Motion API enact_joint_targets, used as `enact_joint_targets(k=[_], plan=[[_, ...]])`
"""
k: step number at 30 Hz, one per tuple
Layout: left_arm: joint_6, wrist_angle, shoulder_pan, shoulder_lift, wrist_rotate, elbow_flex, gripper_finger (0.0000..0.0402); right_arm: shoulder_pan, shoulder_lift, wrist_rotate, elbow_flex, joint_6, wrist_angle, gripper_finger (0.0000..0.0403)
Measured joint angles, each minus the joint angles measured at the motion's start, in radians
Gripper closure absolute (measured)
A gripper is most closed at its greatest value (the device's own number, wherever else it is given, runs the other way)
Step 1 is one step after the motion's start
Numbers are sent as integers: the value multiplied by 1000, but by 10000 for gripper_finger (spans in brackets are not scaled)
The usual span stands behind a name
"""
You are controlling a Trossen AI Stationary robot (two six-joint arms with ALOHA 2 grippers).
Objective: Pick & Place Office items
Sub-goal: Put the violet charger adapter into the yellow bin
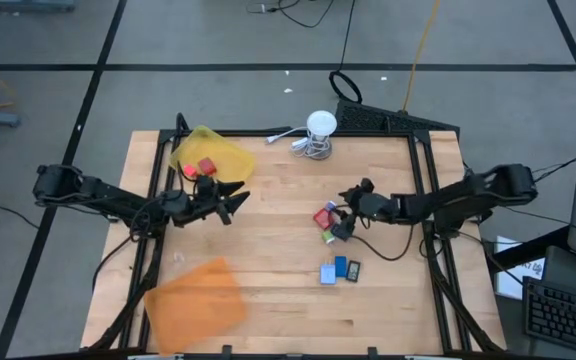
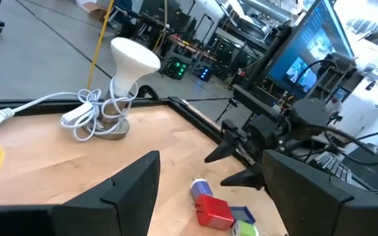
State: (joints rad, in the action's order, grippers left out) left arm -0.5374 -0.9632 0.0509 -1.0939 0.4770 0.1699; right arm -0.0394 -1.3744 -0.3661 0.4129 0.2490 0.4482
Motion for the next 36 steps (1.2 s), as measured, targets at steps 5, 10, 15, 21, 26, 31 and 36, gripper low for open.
enact_joint_targets(k=[5,10,15,21,26,31,36], plan=[[4,0,1,0,-3,0,131,-39,-95,42,1,-71,176,145],[4,1,1,0,-5,0,131,-97,-163,272,1,-80,224,145],[4,3,1,0,-6,0,131,-127,-141,433,4,-104,145,145],[7,6,1,0,-6,0,131,-132,-32,656,0,-37,60,145],[0,18,1,0,-7,0,131,-123,63,728,0,-62,25,145],[-21,20,4,0,-9,0,131,-85,93,513,0,-212,3,145],[-22,20,4,0,-9,0,131,-33,43,321,-22,-378,-1,145]])
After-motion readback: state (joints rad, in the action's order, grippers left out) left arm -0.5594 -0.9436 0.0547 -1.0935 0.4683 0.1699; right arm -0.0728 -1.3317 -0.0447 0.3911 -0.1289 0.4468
